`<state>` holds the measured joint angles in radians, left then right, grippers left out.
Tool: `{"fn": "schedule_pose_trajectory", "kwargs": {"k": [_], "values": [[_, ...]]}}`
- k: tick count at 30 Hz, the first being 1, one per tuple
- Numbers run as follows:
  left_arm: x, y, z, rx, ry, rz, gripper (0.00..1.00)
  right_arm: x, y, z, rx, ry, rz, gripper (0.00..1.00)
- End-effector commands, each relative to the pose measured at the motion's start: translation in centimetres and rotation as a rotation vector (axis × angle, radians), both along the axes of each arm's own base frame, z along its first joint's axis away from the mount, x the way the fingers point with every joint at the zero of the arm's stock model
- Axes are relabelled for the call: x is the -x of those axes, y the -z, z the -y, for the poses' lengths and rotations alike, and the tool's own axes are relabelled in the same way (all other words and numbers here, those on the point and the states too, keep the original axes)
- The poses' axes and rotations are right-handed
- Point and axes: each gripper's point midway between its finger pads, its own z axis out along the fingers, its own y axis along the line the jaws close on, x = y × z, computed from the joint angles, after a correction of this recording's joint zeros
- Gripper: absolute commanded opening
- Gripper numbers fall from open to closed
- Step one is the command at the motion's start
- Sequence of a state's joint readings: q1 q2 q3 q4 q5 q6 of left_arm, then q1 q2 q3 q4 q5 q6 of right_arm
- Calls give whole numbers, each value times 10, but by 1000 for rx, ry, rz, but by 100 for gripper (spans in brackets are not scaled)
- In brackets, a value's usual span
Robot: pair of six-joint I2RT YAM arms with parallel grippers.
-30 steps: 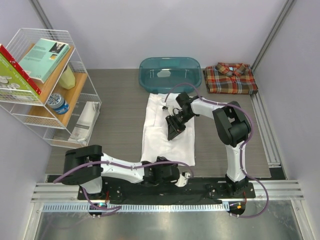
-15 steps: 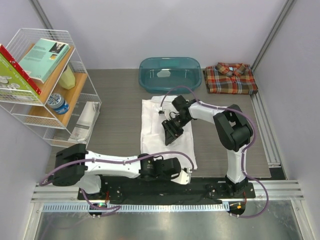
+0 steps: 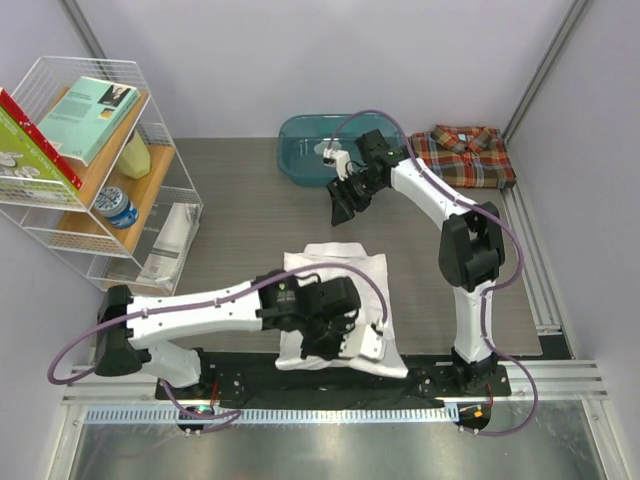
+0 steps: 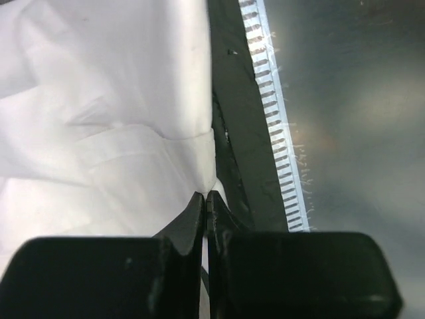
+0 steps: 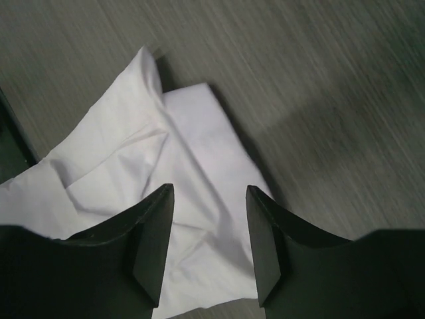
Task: Fold and stack the long sleeve shirts
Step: Fold the shirt
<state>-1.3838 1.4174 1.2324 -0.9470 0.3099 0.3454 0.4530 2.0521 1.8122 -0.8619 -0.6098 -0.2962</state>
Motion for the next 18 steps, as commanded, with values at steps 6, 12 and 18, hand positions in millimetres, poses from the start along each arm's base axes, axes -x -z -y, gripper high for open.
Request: {"fn": "schedule_pose_trajectory", "kwargs": {"k": [6, 12, 18], "values": [[-121, -13, -16, -4, -105, 11, 0, -17, 64, 11, 79, 28, -93, 46], [-195, 13, 2, 17, -127, 78, 0, -8, 91, 15, 102, 19, -142, 36], [-245, 50, 14, -11, -122, 174, 0, 4, 102, 12, 79, -6, -195, 29]]}}
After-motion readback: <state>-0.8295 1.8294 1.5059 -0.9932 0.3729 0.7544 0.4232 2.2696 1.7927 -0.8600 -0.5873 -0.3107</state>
